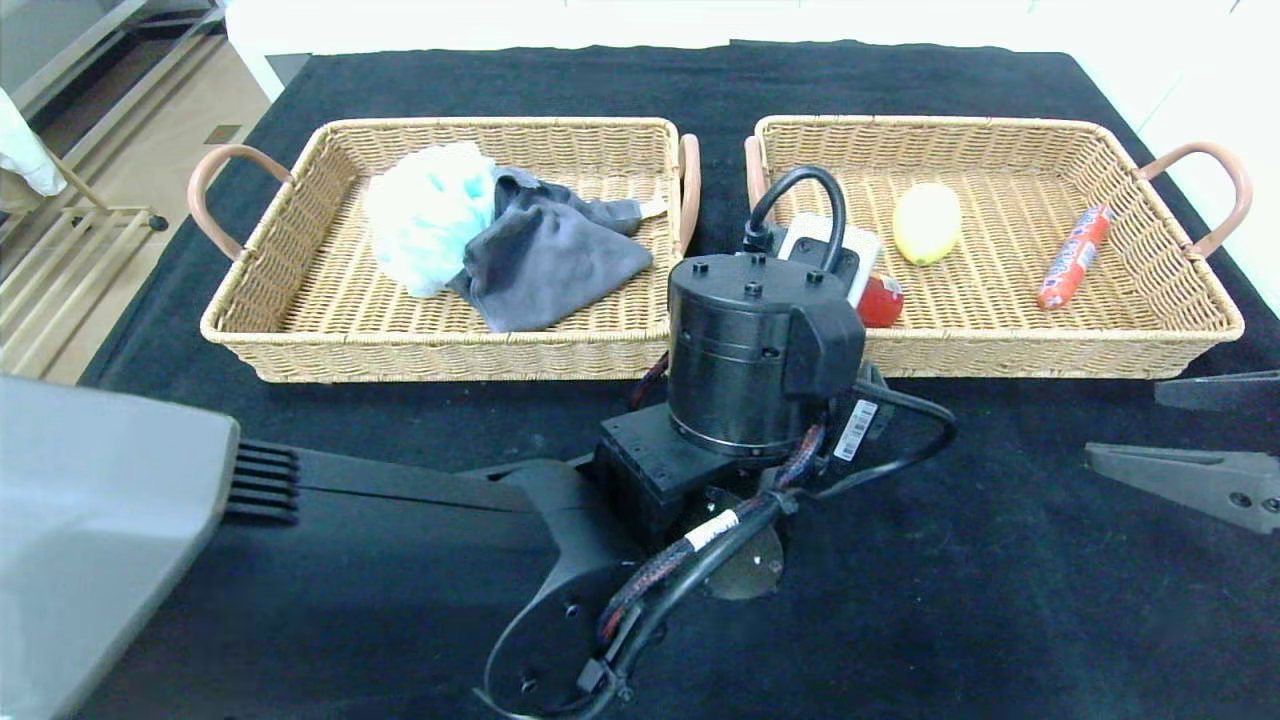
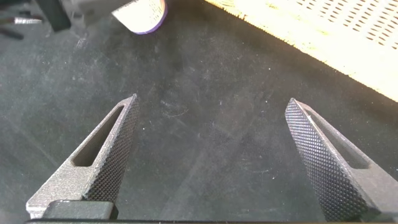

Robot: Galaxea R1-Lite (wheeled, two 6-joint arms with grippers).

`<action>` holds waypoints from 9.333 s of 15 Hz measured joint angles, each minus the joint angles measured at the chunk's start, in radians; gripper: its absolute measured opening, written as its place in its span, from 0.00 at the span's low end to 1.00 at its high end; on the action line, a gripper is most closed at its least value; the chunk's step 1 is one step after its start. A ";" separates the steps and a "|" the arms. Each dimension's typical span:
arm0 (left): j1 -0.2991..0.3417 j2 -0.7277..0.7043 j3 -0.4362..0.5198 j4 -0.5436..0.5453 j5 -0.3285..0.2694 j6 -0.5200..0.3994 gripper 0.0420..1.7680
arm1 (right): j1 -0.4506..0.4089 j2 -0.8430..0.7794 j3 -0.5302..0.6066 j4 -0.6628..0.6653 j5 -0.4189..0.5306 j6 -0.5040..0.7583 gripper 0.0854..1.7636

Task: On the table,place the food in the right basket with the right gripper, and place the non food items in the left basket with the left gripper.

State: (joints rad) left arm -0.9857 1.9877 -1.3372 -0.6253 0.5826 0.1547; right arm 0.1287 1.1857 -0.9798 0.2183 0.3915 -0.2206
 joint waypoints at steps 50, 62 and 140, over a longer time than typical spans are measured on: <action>0.058 -0.381 0.063 0.285 -0.073 0.043 0.50 | 0.000 0.004 0.006 0.000 0.000 -0.001 0.97; 0.389 -0.293 -0.230 0.386 -0.420 0.044 0.50 | 0.000 0.001 0.004 0.000 0.000 -0.002 0.97; 0.980 -1.881 0.625 1.050 -0.604 0.044 0.97 | -0.123 -1.186 0.560 -0.060 -0.331 0.117 0.97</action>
State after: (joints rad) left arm -0.0053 0.1068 -0.7119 0.4251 -0.0211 0.1985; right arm 0.0057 0.0000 -0.4194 0.1581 0.0600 -0.1038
